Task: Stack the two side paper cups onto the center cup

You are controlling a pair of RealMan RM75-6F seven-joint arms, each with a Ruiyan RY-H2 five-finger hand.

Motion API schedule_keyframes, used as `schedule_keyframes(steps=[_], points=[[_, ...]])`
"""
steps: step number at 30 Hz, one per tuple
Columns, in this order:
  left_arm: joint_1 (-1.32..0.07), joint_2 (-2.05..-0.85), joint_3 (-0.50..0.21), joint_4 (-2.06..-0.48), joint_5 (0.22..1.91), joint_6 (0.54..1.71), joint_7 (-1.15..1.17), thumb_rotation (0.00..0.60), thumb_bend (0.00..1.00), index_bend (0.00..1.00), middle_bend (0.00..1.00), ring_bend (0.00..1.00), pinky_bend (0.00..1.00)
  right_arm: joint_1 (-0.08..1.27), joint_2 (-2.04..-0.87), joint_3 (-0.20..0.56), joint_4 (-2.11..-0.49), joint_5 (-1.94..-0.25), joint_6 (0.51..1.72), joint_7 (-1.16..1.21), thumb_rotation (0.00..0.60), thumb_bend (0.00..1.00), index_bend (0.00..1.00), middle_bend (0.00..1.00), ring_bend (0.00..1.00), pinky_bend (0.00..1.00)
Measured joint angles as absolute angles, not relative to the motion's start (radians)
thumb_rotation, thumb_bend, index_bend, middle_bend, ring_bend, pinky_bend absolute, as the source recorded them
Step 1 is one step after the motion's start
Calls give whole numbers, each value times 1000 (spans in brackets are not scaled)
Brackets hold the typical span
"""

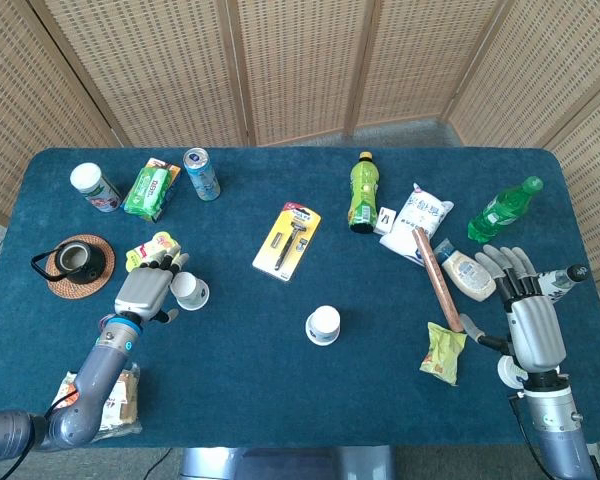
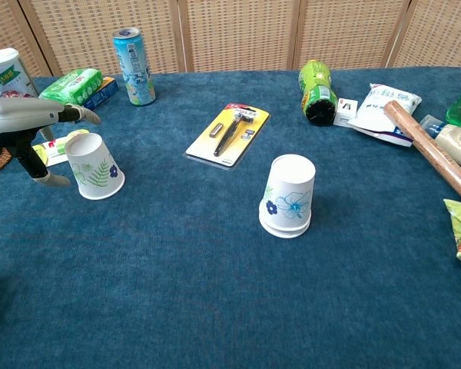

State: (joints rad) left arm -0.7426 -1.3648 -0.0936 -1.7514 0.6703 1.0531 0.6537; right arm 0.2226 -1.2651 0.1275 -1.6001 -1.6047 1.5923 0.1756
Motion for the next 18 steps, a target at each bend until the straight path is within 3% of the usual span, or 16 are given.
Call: schedule_keyframes(steps=[7,18], points=[[-752,-1376,-90,-1745,663,1056,654,600,309,9,8,5,273,220,-1265,130,-1604,-1609,1595,182,600,269,111,52,2,8],[-767,-1411,-89,-1733,654,1088,678,600,345,211,276,260,449,218,-1261,134,-1602,-1608,1591,200,600,269,111,52,1,7]])
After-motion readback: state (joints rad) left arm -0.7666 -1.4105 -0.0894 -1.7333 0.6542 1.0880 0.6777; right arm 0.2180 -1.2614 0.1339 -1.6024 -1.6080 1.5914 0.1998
